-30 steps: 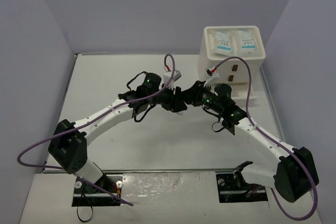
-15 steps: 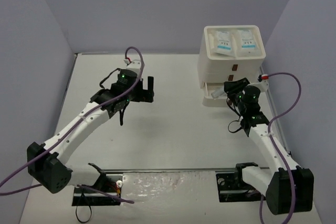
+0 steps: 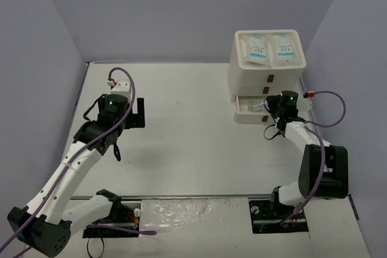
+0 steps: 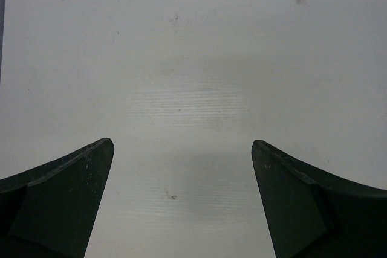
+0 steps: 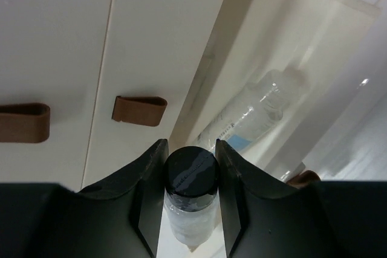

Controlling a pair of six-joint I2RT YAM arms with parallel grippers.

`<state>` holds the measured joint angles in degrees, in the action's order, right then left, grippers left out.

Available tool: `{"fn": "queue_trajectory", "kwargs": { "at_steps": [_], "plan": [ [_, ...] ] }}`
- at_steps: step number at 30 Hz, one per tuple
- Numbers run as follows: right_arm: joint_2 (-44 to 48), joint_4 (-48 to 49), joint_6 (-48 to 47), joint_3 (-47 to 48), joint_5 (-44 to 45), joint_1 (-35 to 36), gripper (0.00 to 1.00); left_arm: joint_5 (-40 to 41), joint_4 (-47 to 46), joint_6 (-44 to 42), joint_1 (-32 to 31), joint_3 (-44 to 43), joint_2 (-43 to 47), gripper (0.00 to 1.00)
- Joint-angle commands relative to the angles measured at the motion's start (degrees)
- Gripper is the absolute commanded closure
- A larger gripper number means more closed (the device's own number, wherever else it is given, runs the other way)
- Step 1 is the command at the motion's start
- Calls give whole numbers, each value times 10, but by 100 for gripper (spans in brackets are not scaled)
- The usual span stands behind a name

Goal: Organize the makeup

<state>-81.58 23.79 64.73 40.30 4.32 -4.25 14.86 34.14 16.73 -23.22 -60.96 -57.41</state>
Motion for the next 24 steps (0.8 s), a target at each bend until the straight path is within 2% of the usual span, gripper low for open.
{"fn": "queue_trajectory", "kwargs": {
  "at_steps": [1, 6, 9, 11, 15, 20, 24],
  "plan": [
    [-2, 44, 20, 63, 5, -15, 49, 0, -9, -11, 12, -8, 2, 3],
    [15, -11, -80, 87, -28, -24, 18, -18, -11, -9, 25, -8, 8, 3],
    [28, -57, -173, 104, -77, -27, 9, -29, -13, -9, 33, -4, 13, 3],
    [43, -96, -284, 112, -110, -27, 8, -34, -14, -11, 35, -2, 18, 3],
    [75, -137, -397, 85, -152, -27, 7, -39, -16, -12, 39, 0, 21, 3],
    [97, -143, -454, 32, -177, -27, 9, -53, -16, -14, 44, 0, 20, 3],
    [75, -146, -495, 19, -183, -27, 16, -56, -19, -14, 45, 2, 21, 3]
  ]
}}
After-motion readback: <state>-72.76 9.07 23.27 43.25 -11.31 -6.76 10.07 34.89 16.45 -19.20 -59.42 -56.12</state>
